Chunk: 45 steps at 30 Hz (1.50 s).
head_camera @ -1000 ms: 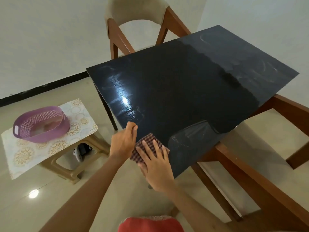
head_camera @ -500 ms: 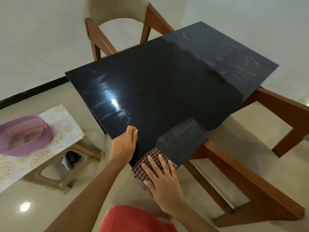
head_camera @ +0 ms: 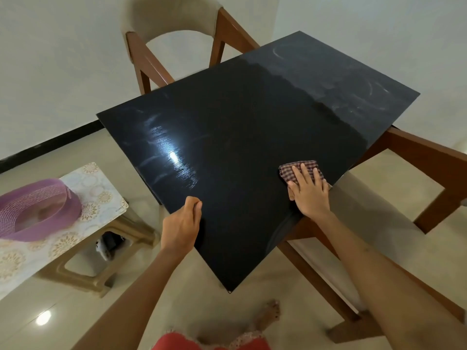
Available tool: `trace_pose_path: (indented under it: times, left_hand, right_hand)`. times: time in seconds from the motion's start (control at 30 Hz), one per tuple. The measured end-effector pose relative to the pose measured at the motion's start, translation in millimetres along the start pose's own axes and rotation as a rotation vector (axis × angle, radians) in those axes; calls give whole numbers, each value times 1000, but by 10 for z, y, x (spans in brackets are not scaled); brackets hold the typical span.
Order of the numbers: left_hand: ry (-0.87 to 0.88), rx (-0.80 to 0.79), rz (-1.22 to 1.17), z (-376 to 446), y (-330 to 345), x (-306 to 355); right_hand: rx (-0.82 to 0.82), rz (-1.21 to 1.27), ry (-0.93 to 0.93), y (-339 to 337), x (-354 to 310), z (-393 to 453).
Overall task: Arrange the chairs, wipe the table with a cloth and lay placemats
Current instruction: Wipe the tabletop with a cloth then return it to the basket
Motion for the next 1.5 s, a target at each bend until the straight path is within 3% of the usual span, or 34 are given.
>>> trace_pose_path:
  times: [0.2,0.4,0.57,0.77,1.23,1.37,1.5]
  left_hand:
    - [-38,-33,-51,75,53,72]
    - [34,-71,-138,234,248,647]
    - [135,-57,-183,452,303,1083]
    - [149,-80,-172,586,404,1252]
    - [170,-135,-172,1237,1097,2083]
    - [195,-126,-170,1446,1271,2300]
    - [199,-104,-164,1640,1389,2441]
  right_hand:
    - [25,-73,-178,129,-276,-721]
    - [15,-41,-418,542,-455,-1793]
    - [36,-79,-558,538,-328,-1712]
    - [7,13,-300,235,108,-948]
    - [-51,196,-81,-118,922,631]
    - [-37,386,59,-213,1116,994]
    - [-37,865,267,-244,1382,1140]
Point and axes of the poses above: each hand's wrist, its own z-axis towards the middle knuckle, its own y-axis out of the palm, x = y × z, the point moved 8 cm from there along z, towards the middle knuckle, and after that the axes turned 13 degrees about y, right-handed, at the moved point
